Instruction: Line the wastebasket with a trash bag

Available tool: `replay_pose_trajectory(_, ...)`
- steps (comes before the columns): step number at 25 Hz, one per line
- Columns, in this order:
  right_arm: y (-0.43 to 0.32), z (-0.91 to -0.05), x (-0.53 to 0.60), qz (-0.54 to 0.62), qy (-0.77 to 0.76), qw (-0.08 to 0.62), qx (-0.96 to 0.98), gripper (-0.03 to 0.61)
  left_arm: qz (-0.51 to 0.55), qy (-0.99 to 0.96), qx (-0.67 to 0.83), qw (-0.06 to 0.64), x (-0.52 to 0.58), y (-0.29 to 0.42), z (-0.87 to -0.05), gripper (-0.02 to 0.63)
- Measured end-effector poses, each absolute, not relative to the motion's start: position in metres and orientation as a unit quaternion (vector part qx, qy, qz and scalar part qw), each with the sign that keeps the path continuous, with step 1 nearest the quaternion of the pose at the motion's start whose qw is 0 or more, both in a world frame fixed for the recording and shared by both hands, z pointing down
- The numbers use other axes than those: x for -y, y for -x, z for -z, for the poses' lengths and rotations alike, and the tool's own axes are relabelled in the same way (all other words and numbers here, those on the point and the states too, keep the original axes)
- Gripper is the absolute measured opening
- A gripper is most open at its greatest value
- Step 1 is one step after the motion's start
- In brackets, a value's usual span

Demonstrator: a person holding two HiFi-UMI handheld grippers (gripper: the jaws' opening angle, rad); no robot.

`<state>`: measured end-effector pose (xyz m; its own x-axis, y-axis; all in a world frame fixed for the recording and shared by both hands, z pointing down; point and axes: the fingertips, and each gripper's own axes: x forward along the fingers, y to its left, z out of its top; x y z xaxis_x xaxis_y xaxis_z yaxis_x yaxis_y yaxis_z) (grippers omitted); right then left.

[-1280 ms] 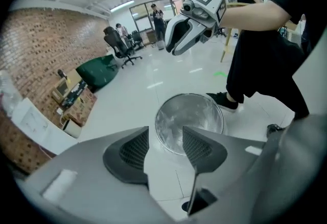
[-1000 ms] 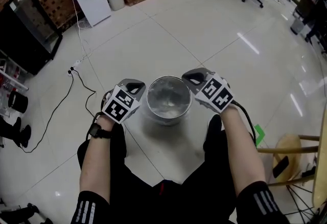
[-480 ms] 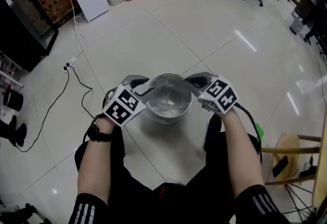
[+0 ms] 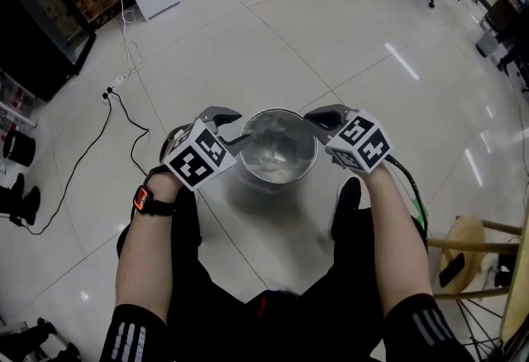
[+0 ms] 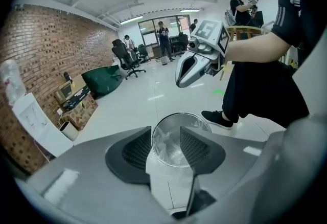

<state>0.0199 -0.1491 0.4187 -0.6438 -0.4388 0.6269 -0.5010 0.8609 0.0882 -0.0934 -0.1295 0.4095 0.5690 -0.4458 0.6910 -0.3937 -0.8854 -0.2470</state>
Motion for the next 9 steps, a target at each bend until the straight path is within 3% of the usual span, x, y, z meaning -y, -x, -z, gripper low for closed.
replay_pose_trajectory(9, -0.027, -0.421, 0.149, -0.044, -0.262, 0.334, 0.905, 0.006, 0.431, 0.871, -0.231, 0.042, 0.132, 0.098, -0.423, 0.183)
